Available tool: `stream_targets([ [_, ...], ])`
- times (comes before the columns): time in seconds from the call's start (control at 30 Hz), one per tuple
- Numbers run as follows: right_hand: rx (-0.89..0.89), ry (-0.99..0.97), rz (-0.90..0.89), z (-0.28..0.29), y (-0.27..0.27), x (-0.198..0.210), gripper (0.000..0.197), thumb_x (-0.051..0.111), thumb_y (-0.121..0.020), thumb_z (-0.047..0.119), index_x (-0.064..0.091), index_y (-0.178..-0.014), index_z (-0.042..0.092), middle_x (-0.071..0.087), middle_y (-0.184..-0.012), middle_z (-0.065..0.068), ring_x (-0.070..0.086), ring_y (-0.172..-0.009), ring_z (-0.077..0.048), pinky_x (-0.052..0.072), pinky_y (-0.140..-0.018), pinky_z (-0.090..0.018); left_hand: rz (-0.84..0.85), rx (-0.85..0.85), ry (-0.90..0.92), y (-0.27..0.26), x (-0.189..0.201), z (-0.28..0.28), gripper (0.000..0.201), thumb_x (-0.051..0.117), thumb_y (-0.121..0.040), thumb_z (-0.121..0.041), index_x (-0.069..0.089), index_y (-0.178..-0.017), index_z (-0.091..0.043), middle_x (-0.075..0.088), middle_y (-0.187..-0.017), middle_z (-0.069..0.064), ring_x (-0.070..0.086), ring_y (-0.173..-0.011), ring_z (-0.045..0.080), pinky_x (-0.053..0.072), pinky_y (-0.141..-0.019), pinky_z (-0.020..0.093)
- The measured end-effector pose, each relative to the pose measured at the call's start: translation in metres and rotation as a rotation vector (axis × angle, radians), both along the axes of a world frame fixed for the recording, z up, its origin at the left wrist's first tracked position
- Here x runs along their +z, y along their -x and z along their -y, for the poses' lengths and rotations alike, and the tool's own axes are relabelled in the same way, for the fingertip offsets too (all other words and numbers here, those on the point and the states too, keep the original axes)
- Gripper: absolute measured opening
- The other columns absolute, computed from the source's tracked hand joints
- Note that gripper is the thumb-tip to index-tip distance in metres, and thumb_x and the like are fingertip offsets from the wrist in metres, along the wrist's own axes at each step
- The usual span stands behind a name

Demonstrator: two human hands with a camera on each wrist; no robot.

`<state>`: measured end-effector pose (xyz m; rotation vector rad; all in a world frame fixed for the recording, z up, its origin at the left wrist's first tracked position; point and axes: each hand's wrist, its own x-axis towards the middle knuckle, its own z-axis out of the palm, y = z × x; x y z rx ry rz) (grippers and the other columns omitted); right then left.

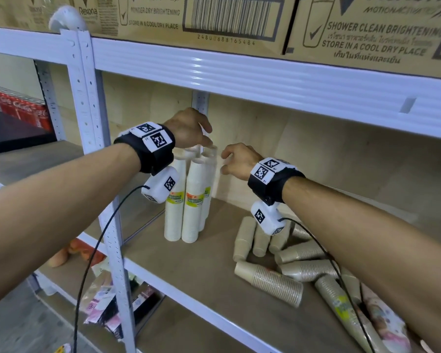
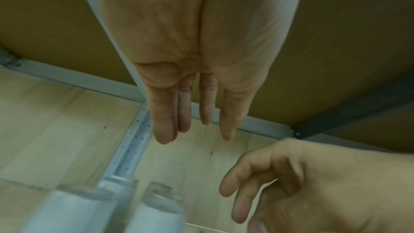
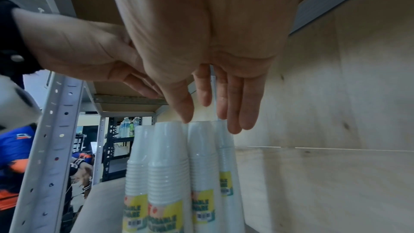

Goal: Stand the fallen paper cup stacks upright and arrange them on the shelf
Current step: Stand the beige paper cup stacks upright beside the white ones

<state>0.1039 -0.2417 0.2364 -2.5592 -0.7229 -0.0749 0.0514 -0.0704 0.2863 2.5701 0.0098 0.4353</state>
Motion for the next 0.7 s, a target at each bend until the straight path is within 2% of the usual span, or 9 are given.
stream_targets([
  [0.07,-0.040,0.024,-0.020,0.015,0.000,-0.004,0.040,0.074,-0.079,0.024,0.061,-0.117,0.020,0.057,-0.108,-0.001,0.058,-0.089,-0.019,0.042,-0.063,-0.024,-0.010,-0.054,0.002,-0.002,-0.002,0.018,0.035,0.077,-0.082,-0.029,0.069,-0.113,-0.017,0.067,-0.104,0.002,0.061,-0.092,0.017,0.046,-0.075,0.025],
  [0.2,-0.102,0.053,-0.080,0.044,0.000,-0.021,0.037,0.075,-0.079,0.025,0.062,-0.113,0.022,0.061,-0.102,0.000,0.061,-0.088,-0.019,0.043,-0.062,-0.025,-0.089,-0.137,0.014,-0.010,-0.024,0.051,0.038,0.077,-0.082,-0.031,0.066,-0.116,-0.018,0.067,-0.104,0.003,0.063,-0.096,0.019,0.052,-0.083,0.030],
  [0.33,-0.161,0.086,-0.124,0.072,0.003,-0.046,0.040,0.076,-0.075,0.030,0.063,-0.113,0.026,0.065,-0.107,-0.001,0.062,-0.093,-0.019,0.046,-0.072,-0.027,-0.177,-0.185,0.048,-0.023,-0.066,0.077,0.039,0.079,-0.079,-0.031,0.067,-0.114,-0.020,0.065,-0.105,0.002,0.063,-0.098,0.019,0.051,-0.086,0.030],
  [0.43,-0.199,0.115,-0.169,0.090,0.009,-0.069,0.043,0.078,-0.072,0.033,0.063,-0.112,0.027,0.066,-0.105,0.001,0.063,-0.093,-0.019,0.047,-0.074,-0.027,-0.264,-0.195,0.043,-0.030,-0.105,0.088,0.040,0.078,-0.080,-0.031,0.066,-0.117,-0.020,0.059,-0.113,0.000,0.061,-0.102,0.019,0.051,-0.092,0.032],
  [0.6,-0.187,0.128,-0.251,0.108,0.024,-0.108,0.042,0.080,-0.070,0.031,0.064,-0.109,0.026,0.063,-0.096,0.004,0.063,-0.091,-0.018,0.050,-0.074,-0.027,-0.382,-0.210,0.031,-0.033,-0.170,0.098,0.037,0.079,-0.078,-0.033,0.065,-0.110,-0.022,0.063,-0.109,0.000,0.060,-0.102,0.019,0.050,-0.088,0.031],
  [0.67,-0.165,0.110,-0.290,0.112,0.032,-0.122,0.043,0.079,-0.073,0.026,0.063,-0.113,0.023,0.062,-0.097,0.004,0.062,-0.092,-0.018,0.051,-0.076,-0.028,-0.429,-0.205,0.010,-0.032,-0.190,0.099,0.042,0.077,-0.080,-0.032,0.064,-0.117,-0.017,0.066,-0.113,0.004,0.060,-0.102,0.020,0.046,-0.082,0.027],
  [0.7,-0.151,0.107,-0.307,0.114,0.036,-0.128,0.045,0.078,-0.074,0.025,0.062,-0.116,0.022,0.062,-0.101,0.003,0.061,-0.093,-0.017,0.050,-0.073,-0.026,-0.456,-0.196,0.017,-0.033,-0.201,0.097,0.051,0.077,-0.079,-0.033,0.061,-0.124,-0.014,0.065,-0.120,0.007,0.061,-0.106,0.022,0.046,-0.081,0.027],
])
